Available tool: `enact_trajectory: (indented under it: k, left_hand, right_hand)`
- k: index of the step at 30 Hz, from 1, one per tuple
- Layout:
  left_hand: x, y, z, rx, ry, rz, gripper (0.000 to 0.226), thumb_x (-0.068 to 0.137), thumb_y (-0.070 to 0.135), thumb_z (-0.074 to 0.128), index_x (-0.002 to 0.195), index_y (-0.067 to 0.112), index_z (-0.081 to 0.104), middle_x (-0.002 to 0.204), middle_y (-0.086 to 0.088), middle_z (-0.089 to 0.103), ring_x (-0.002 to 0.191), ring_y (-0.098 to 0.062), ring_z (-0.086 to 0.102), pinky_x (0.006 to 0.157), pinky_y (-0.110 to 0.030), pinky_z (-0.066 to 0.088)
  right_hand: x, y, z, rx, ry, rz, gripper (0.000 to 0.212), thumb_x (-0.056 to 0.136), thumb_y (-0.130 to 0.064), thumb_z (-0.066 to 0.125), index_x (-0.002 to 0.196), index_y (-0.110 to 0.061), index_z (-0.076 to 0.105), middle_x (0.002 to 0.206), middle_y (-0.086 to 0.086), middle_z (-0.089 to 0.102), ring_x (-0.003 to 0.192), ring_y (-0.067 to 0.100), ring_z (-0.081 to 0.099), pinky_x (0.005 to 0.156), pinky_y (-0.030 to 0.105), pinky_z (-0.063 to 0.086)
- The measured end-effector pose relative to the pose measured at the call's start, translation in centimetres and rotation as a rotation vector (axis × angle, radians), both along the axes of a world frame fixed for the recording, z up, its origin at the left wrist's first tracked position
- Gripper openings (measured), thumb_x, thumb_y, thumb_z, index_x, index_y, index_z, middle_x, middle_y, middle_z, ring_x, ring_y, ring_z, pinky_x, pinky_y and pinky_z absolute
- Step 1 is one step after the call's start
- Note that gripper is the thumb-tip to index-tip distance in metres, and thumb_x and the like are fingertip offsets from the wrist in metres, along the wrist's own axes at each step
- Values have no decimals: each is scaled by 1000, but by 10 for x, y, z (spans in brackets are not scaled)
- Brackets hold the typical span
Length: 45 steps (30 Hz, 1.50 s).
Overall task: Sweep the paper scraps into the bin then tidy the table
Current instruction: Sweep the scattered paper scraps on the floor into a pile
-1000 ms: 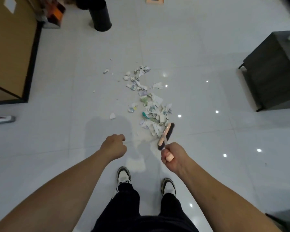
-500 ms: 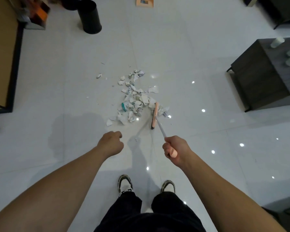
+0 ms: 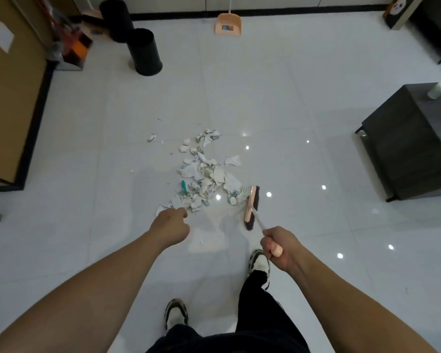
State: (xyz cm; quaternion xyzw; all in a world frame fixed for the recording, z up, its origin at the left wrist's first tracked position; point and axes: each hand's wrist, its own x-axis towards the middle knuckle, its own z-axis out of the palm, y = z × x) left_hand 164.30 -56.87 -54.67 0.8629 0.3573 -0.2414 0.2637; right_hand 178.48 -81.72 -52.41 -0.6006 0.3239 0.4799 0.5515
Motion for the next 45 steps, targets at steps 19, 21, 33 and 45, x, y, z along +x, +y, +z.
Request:
enact_trajectory:
  k: [19,21,33,45]
  left_hand:
    - [198,3,14,-5,-56,116,39,90,26,53,129,21,55,127,-7,53,115,-25,51,89,-27,42]
    - [208,30,9,2,-47,150,39,89,27,54,128,20,55,125,-8,53,116,-27,51,91,-29,43]
    - [281,162,17,30,-106,407,45,86,26,52,131,24,53,129,-6,53,115,-25,51,84,-26,39]
    - [301,184,2,65,-20,936,41,87,29,54,128,24,54,131,-6,54,118,-25,50,94,-31,41]
  right_hand:
    - [239,96,-13,-203,-138,521,14,94,6,46,101,0,55,72,12,46,52,18,40,38,18,37]
    - [249,117,-12,-186,-93,566,12,93,6,49,99,0,57,68,11,45,49,17,39,37,18,35]
    - [359,271,28,-192,-297,723,7,89,6,53,90,4,59,65,10,46,47,18,41,37,18,36]
    - [476,406,-14,-254,-284,1143,17,90,6,48,103,2,59,72,11,49,48,15,43,41,16,39]
